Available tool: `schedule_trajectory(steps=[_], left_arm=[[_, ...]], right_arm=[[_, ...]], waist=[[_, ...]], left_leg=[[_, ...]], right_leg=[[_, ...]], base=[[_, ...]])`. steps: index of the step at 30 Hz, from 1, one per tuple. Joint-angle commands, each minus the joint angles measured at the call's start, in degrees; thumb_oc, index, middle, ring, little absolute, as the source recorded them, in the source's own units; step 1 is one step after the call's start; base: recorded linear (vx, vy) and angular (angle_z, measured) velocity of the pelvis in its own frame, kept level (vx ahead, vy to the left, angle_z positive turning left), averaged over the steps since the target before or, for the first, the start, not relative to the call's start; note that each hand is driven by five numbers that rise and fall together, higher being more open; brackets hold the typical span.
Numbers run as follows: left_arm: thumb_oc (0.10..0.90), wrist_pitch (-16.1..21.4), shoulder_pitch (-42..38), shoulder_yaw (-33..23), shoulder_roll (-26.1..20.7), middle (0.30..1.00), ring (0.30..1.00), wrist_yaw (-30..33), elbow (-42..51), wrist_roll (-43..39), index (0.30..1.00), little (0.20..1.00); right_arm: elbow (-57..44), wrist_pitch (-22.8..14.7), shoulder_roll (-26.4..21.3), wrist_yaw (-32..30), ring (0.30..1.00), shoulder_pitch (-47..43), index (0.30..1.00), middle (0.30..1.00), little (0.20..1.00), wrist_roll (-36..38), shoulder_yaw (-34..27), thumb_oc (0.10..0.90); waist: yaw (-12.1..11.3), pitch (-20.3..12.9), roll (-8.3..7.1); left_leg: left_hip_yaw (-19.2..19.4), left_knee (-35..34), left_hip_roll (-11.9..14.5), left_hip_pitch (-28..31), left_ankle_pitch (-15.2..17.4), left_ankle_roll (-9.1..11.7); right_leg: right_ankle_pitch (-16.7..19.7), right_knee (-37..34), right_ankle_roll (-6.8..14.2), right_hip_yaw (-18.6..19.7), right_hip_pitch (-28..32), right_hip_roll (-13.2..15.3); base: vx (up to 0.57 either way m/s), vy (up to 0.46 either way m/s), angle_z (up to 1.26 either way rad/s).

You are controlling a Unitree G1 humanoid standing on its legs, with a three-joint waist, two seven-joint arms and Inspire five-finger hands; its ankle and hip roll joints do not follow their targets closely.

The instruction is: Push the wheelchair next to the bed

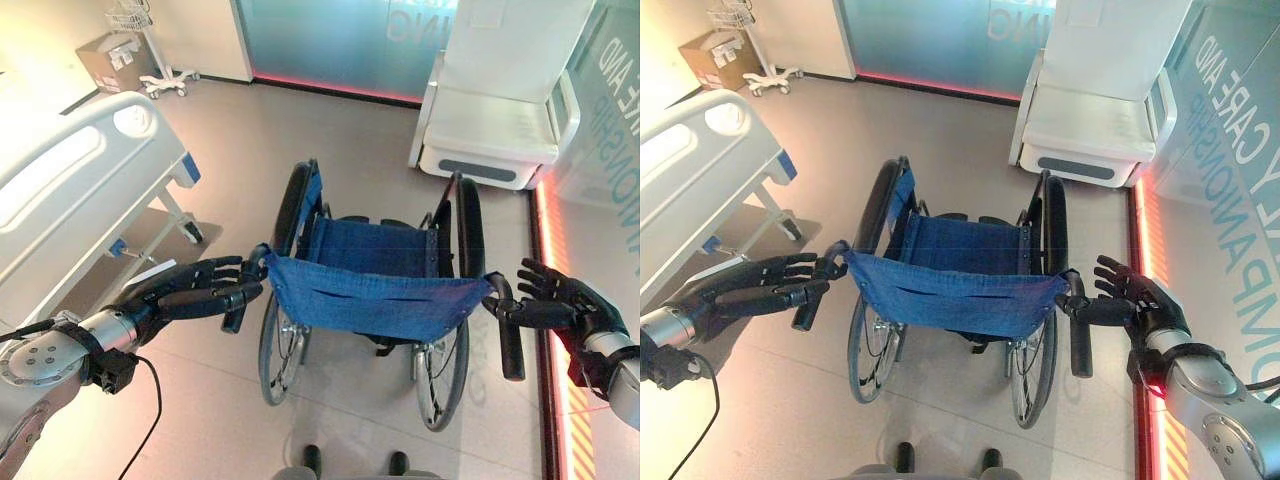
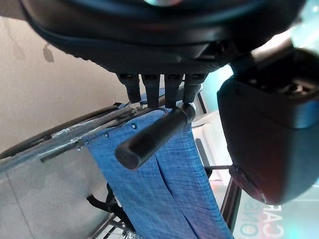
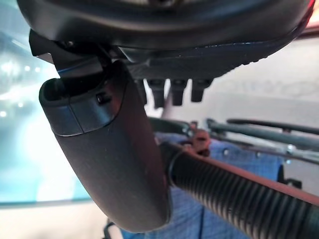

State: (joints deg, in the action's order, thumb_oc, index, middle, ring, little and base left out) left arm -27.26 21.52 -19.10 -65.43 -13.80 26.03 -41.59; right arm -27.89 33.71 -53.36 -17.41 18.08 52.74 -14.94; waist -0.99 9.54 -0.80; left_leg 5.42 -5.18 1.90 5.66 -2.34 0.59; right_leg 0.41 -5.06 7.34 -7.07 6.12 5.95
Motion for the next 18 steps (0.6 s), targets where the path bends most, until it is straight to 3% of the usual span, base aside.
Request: schedule_trajectory(steps=[1, 7, 18], left_arm=[[0.8, 4.0, -4.5, -0.9, -3.4, 0.9, 0.9, 1.5, -0.2, -2.2, 0.9, 0.9], [0.8, 3.8, -8.0, 3.9, -3.1, 0.9, 0.9, 4.3, -1.6, -2.8, 0.9, 0.9], [0.8, 3.5, -10.6, 6.9, -3.7, 0.9, 0.9, 6.0, -2.6, -4.7, 0.9, 0.9]], right_arm=[[0.3, -2.3, -5.1, -3.7, 0.9, -4.2, 0.9, 0.9, 0.9, 1.7, 1.6, 0.8], [2.4, -4.0, -5.3, -5.3, 0.9, -6.9, 0.9, 0.9, 0.9, 1.6, 5.8, 0.8], [6.0, -3.0, -5.5, -9.7, 0.9, -8.4, 0.9, 0.9, 0.9, 3.4, 7.9, 0.8]], waist=[[1.2, -1.7, 0.15], [1.4, -0.8, 0.56], [1.6, -0.2, 0.62]], left_leg=[[1.3, 0.2, 0.9, -1.5, 1.2, 1.8], [1.2, 0.2, 1.0, -2.0, 0.8, 1.7], [1.2, 0.2, 1.1, -2.3, 0.5, 1.7]], right_leg=[[2.7, 0.1, 2.0, 0.0, -1.7, 0.8], [3.0, 0.1, 1.8, 0.7, -2.2, 0.6], [3.2, 0.1, 1.7, 1.1, -2.5, 0.5]], base=[[0.0, 0.0, 0.0], [0.0, 0.0, 0.0], [0.01, 0.0, 0.0]])
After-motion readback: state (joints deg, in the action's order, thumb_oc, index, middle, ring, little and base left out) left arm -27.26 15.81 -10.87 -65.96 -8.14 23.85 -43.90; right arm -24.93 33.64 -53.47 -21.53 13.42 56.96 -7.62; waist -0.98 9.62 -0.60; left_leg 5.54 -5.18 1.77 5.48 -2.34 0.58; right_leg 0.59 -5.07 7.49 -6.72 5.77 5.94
